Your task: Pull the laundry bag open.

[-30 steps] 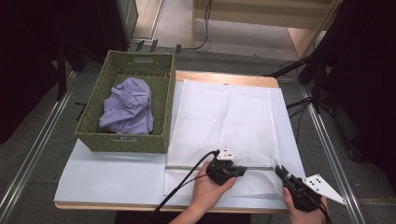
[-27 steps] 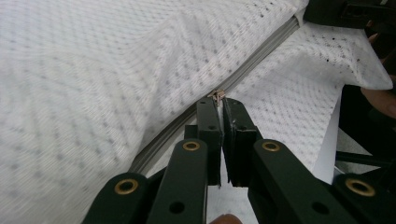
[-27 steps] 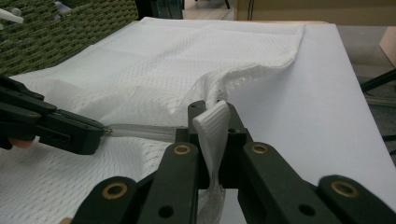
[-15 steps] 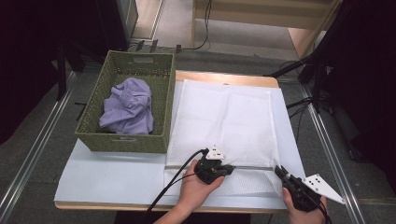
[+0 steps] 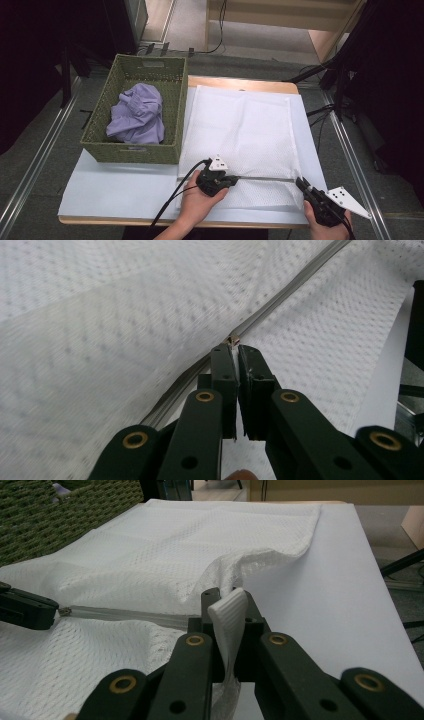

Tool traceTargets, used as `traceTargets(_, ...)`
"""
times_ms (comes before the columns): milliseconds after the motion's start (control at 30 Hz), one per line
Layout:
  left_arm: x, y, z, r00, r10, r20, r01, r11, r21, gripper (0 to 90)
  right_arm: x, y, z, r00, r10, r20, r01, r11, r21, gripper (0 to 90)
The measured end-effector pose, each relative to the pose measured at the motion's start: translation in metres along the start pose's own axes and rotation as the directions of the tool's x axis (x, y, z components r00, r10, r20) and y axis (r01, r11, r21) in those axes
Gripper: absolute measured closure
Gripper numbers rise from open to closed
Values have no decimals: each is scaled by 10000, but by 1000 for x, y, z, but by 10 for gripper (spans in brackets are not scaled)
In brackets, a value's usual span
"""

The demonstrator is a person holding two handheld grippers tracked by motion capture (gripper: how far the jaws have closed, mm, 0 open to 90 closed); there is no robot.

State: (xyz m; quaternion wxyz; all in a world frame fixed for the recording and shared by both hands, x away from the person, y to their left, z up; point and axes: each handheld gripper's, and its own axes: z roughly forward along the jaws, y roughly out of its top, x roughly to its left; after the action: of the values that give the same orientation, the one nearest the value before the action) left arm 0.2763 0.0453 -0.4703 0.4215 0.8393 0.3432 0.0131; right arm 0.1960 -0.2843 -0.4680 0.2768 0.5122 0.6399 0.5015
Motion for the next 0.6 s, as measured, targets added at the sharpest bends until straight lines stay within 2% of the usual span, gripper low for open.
traceTargets(333, 12, -10, -19, 9996, -34, -284, 38, 9999, 143, 877, -1, -1, 0, 10000, 25, 73, -25, 10000, 10, 880)
traceTargets(600, 24, -20, -39, 9968, 126, -784, -106, 9996, 264, 877, -3, -2, 0, 9999, 68, 155, -69, 10000, 44, 880)
